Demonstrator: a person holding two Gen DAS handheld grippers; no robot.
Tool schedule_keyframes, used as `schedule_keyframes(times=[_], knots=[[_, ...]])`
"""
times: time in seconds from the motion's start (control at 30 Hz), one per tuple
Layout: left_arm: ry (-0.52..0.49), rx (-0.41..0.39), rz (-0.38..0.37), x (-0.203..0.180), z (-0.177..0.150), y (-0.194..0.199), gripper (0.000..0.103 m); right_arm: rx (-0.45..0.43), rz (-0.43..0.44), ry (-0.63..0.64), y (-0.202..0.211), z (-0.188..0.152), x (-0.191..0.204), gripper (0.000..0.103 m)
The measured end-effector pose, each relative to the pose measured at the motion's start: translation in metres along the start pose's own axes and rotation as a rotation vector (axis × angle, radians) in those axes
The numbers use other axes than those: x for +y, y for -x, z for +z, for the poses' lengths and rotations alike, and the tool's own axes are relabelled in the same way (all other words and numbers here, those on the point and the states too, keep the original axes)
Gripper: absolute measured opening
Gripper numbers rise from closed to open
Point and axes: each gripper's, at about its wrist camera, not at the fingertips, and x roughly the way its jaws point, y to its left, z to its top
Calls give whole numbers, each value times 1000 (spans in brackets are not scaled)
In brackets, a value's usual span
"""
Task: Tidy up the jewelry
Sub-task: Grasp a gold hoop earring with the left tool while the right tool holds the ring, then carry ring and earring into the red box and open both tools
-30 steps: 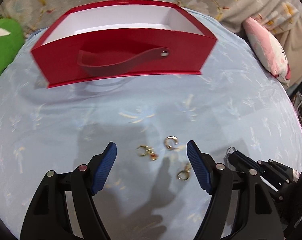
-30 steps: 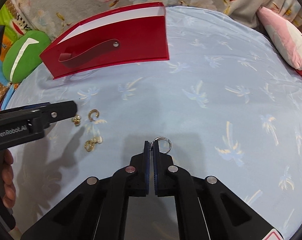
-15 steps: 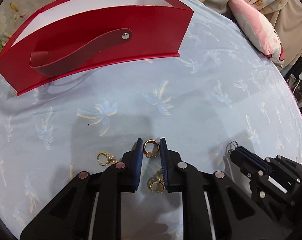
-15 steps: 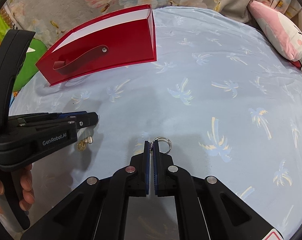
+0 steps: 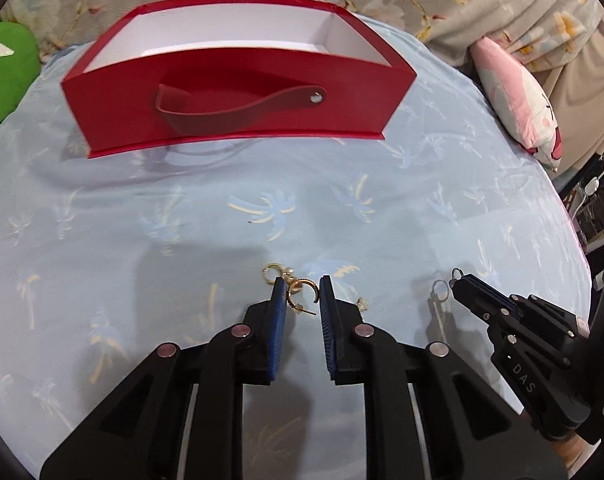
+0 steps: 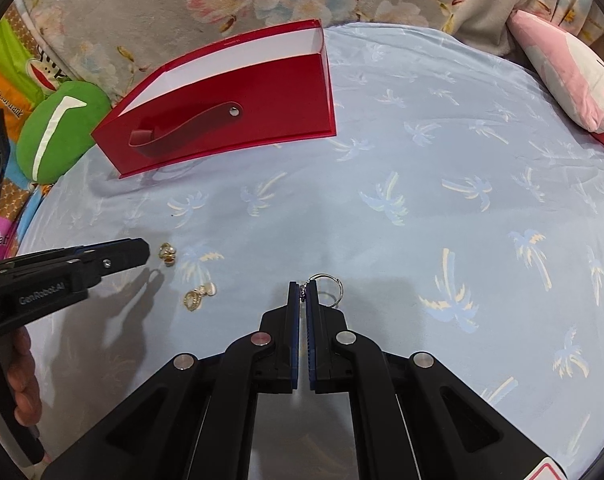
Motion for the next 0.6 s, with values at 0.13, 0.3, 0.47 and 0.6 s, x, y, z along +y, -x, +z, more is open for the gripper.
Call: schedule_keyframes(times=[0.13, 0.3, 0.47, 0.6], knots=[[22, -29, 4, 9, 0, 15, 16, -11, 16, 8, 6, 4, 6, 3], [54, -71, 14, 25, 3, 35, 16, -43, 33, 28, 16, 13, 19, 3], [83, -124, 37, 40, 14, 55, 16, -89, 55, 55, 27, 31, 33, 3], [93, -171, 57, 49, 26, 70, 16, -137, 76, 77, 36, 52, 45, 3]])
